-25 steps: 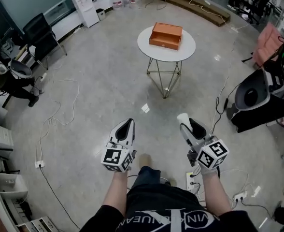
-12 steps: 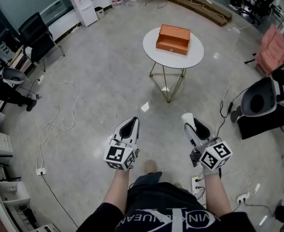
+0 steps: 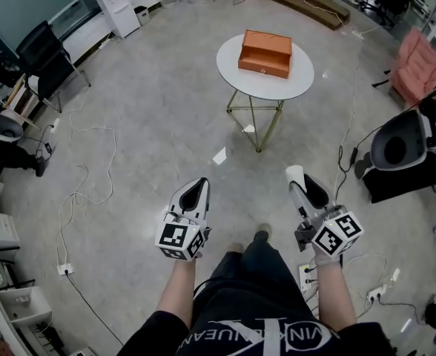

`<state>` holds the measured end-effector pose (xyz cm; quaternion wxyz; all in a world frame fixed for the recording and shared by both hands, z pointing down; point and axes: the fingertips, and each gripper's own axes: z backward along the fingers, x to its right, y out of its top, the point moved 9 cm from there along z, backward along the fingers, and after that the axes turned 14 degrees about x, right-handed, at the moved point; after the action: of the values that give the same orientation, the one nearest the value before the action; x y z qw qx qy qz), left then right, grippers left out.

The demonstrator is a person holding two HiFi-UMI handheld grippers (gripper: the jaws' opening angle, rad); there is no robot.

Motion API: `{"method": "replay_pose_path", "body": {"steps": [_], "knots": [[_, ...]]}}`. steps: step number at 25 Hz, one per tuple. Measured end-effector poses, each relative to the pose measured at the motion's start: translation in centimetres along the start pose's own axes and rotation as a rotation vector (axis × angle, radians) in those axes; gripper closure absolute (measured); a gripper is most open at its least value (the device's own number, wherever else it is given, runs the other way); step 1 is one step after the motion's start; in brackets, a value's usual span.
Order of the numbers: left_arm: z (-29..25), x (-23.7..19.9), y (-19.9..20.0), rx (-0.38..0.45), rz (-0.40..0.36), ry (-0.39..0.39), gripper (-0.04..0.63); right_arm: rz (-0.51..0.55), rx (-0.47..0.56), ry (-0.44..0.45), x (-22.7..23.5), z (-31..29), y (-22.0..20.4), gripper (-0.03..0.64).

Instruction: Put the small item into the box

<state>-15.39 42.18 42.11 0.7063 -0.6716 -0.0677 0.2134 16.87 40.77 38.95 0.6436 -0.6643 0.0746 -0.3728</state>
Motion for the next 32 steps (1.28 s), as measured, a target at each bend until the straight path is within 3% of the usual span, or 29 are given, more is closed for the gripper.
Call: {"method": "replay_pose_path", "body": {"steps": [11, 19, 32], "knots": [[-3.0, -5.4, 0.2, -0.015, 0.0, 0.058, 0.581, -0.039, -0.004, 0.04, 1.9, -8.2, -1.0, 0.448], [-9.3, -8.9, 0.8, -0.014, 0.002, 0.003, 0.581, -0.043, 0.008, 0.044, 4.4, -14.6, -0.4, 0.448], [-18.3, -10.3, 0.7, -0.017, 0.018, -0.051, 0.581, -0.059, 0.011, -0.009, 10.3, -19.0, 1.2, 0.448]]}}
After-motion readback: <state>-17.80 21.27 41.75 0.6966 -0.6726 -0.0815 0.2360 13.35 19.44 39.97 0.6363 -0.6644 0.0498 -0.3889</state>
